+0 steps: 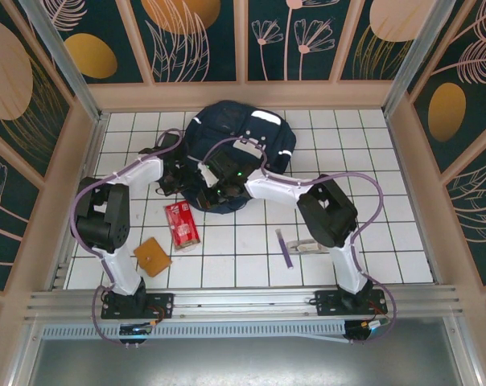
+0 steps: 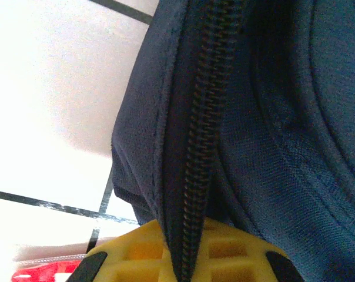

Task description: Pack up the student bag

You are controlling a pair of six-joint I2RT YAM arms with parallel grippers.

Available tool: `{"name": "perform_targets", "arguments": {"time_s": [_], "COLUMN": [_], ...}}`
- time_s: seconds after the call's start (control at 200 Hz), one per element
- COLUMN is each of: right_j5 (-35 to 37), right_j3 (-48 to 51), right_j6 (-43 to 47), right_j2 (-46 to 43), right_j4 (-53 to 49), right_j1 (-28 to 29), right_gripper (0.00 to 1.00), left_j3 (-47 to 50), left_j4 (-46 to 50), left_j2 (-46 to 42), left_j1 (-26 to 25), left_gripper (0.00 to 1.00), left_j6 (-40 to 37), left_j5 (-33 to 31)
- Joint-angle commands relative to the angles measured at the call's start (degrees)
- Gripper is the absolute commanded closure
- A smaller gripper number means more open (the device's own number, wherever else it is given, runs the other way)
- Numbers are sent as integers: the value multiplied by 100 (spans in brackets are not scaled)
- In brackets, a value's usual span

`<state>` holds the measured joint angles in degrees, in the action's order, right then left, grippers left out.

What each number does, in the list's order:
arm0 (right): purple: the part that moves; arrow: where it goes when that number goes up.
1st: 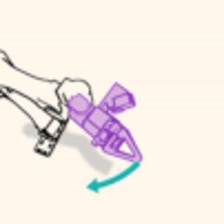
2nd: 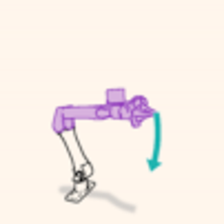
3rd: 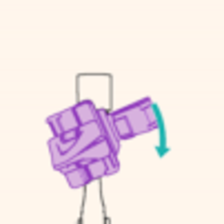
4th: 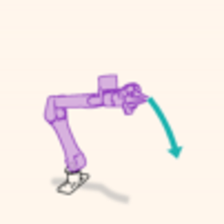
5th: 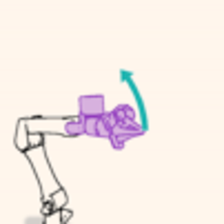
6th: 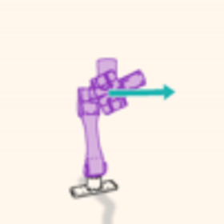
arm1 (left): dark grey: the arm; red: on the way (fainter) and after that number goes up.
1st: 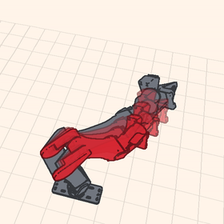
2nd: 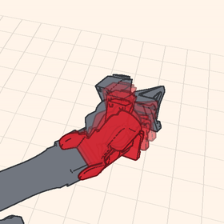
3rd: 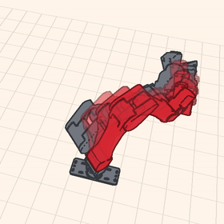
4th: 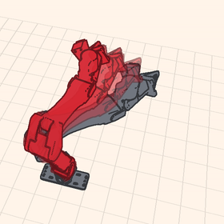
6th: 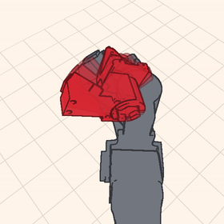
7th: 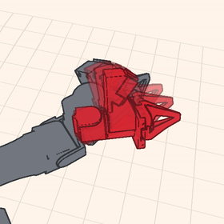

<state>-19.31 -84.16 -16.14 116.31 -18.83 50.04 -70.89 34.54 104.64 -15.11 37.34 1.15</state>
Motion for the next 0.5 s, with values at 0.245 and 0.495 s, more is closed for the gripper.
{"name": "perform_targets", "arguments": {"time_s": [0.245,0.495], "right_j5": [1834,2061], "right_j3": [2061,2353], "right_j6": [456,858], "right_j2": [-1362,-1965], "right_j4": [-1394,-830], "right_j1": [-1205,-958], "right_gripper": [100,100], "left_j3": [-663,-2201], "left_j4": [39,676], "left_j2": [188,1155], "left_j1": [175,174], "left_gripper": [100,100], "left_j6": [-1544,-2354], "left_j5": [-545,160]}}
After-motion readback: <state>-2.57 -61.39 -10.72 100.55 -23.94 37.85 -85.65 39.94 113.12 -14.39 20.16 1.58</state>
